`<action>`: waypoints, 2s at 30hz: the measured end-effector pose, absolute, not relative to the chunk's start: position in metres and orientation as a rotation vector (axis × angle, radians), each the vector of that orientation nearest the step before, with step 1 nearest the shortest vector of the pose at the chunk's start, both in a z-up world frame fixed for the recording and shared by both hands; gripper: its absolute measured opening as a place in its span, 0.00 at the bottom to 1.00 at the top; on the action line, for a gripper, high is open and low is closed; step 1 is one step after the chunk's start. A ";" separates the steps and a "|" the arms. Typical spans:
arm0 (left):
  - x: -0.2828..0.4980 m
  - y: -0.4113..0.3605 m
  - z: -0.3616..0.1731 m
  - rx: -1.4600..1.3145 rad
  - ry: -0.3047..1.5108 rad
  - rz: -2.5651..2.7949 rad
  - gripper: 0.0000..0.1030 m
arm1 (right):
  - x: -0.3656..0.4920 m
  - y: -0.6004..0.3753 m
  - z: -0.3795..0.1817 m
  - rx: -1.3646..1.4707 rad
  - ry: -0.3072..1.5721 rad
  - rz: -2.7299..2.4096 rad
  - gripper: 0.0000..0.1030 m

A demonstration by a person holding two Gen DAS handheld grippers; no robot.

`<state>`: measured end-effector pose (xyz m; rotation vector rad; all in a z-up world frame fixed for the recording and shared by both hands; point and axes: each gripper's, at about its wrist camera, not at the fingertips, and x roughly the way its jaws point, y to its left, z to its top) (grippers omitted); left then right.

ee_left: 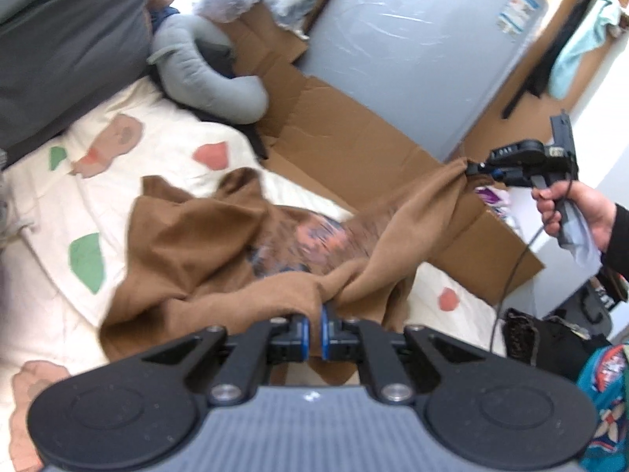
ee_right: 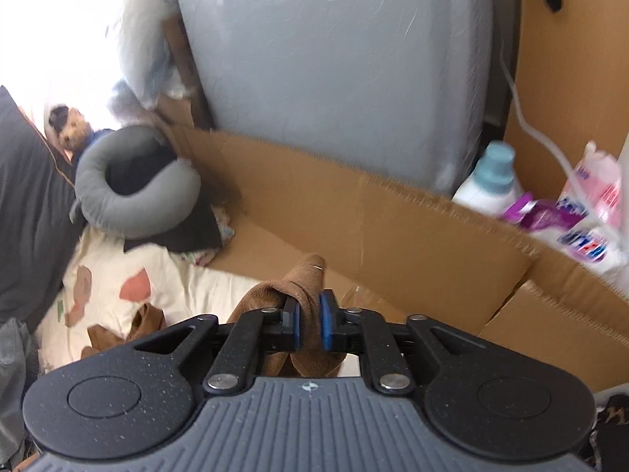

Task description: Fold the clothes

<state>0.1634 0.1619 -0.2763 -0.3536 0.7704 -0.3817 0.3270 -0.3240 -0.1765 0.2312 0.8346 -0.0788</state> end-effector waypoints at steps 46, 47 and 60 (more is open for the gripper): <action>0.217 0.215 -0.365 -0.124 0.914 -0.156 0.66 | 0.206 -0.244 -0.403 0.703 1.020 0.115 0.53; 0.221 0.217 -0.368 -0.123 0.911 -0.153 0.66 | 0.207 -0.244 -0.405 0.709 1.019 0.109 0.53; 0.257 0.213 -0.401 -0.205 0.984 -0.225 0.54 | 0.224 -0.244 -0.425 0.772 1.013 0.080 0.07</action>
